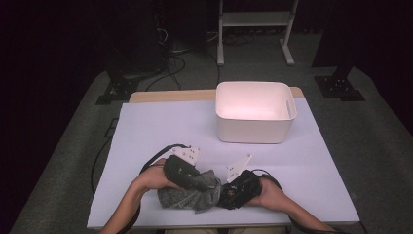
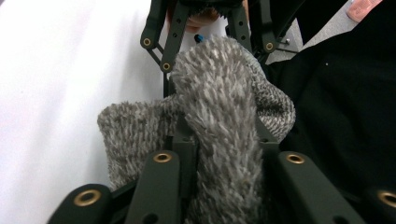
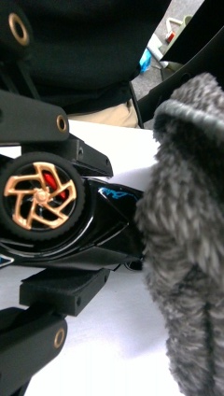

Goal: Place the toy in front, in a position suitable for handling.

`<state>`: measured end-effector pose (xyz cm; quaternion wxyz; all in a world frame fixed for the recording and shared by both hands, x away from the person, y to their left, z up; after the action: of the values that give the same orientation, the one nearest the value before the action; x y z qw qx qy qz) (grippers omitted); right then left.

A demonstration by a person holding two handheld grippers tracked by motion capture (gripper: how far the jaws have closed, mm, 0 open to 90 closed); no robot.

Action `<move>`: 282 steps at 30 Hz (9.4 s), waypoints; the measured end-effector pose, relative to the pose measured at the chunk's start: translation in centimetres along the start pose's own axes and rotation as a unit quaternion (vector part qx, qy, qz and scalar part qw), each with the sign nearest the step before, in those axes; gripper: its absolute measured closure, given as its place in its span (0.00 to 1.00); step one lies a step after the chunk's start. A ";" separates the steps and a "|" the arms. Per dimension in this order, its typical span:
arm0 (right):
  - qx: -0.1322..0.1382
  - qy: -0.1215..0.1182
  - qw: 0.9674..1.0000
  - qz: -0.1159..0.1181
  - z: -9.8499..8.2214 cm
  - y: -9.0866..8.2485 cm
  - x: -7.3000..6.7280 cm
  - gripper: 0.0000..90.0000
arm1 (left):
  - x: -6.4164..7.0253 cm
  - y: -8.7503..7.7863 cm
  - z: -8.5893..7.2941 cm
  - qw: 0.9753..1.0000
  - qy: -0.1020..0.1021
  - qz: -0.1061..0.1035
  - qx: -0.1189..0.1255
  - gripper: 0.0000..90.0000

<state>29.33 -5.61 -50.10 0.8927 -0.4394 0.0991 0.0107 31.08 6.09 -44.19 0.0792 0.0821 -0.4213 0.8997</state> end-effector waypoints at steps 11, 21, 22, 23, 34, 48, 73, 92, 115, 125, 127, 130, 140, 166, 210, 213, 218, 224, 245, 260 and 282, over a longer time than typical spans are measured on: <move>0.016 -0.014 0.998 -0.053 -0.5 -1.1 1.5 0.63 | -0.3 -0.4 1.1 1.000 0.013 0.023 -0.008 0.82; 0.026 0.012 0.997 -0.076 -1.4 -1.9 3.7 0.59 | -2.5 -0.7 0.7 0.997 -0.001 0.077 -0.030 0.82; 0.026 0.012 0.997 -0.076 -1.4 -1.9 3.7 0.59 | -2.5 -0.7 0.7 0.997 -0.001 0.077 -0.030 0.82; 0.028 0.013 0.997 -0.070 -1.4 -2.1 3.7 0.50 | -2.5 -0.7 0.6 0.997 0.003 0.077 -0.032 0.82; 0.034 0.024 0.996 -0.074 -2.7 -4.1 3.5 0.61 | -2.5 -0.9 0.8 0.996 0.005 0.082 -0.041 0.81; 0.037 0.008 0.995 -0.092 -2.3 -3.6 3.2 0.63 | -2.3 2.4 4.8 0.995 0.061 0.052 -0.059 0.84; 0.050 0.011 0.995 -0.089 -2.2 -3.4 3.2 0.63 | -3.0 2.7 4.4 0.997 0.055 0.054 -0.028 0.84; 0.051 0.021 0.995 -0.079 -2.2 -3.4 3.4 0.63 | -2.7 1.3 2.4 0.997 0.041 0.065 0.005 0.83; 0.054 0.023 0.995 -0.082 -2.3 -3.4 3.3 0.63 | -3.8 3.5 5.6 0.997 0.059 0.047 -0.029 0.83; 0.051 0.013 0.995 -0.087 -2.3 -3.3 3.3 0.63 | -3.7 1.2 2.7 0.997 0.036 0.071 -0.020 0.83; 0.051 0.011 0.995 -0.089 -2.3 -3.3 3.3 0.63 | -3.5 0.3 1.7 0.997 0.026 0.078 -0.010 0.83; 0.051 0.011 0.995 -0.089 -2.3 -3.3 3.3 0.63 | -3.3 -0.7 0.6 0.996 0.017 0.085 -0.004 0.83; 0.051 0.014 0.995 -0.087 -2.3 -3.3 3.3 0.63 | -3.0 -2.2 -2.2 0.996 -0.008 0.093 0.007 0.82; 0.019 0.014 0.997 -0.077 -4.6 -5.4 3.3 0.62 | -3.1 0.5 -1.5 0.998 -0.010 0.054 0.028 0.82; -0.027 -0.012 0.997 -0.068 0.0 -2.9 3.6 0.61 | -2.7 0.1 -2.0 0.998 -0.014 0.053 0.036 0.82; -0.007 -0.013 0.998 -0.066 0.9 -2.9 3.6 0.61 | -2.6 -1.2 -1.4 0.997 -0.008 0.062 0.043 0.82; 0.038 -0.013 0.997 -0.064 2.8 -3.1 3.8 0.61 | -2.3 -4.1 -0.5 0.995 0.005 0.087 0.053 0.82; 0.060 -0.017 0.996 -0.059 4.6 -2.7 4.0 0.61 | -1.8 -5.3 1.1 0.994 0.024 0.092 0.053 0.82; 0.068 0.007 0.995 -0.069 0.3 -3.9 3.8 0.61 | -2.9 -1.8 -0.7 0.997 -0.001 0.064 0.043 0.83; 0.097 -0.014 0.993 -0.059 3.4 -3.4 3.7 0.61 | -1.8 -4.9 2.2 0.994 0.036 0.080 0.069 0.83; 0.085 -0.012 0.993 -0.080 2.3 -4.4 3.3 0.61 | -2.1 -3.9 1.6 0.995 0.023 0.066 0.072 0.83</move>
<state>33.46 -6.67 -45.94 0.9257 -0.3688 0.0537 -0.0643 34.08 7.14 -40.72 0.0233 0.0385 -0.3576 0.9328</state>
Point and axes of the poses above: each handheld gripper's, and its own axes: y roughly forward along the jaws, z roughly out of its top, x roughly to its right, the point moved 8 cm from there along y, roughly forward along the jaws, and after that the axes turned 7 degrees about -x, right-handed, at the moved point
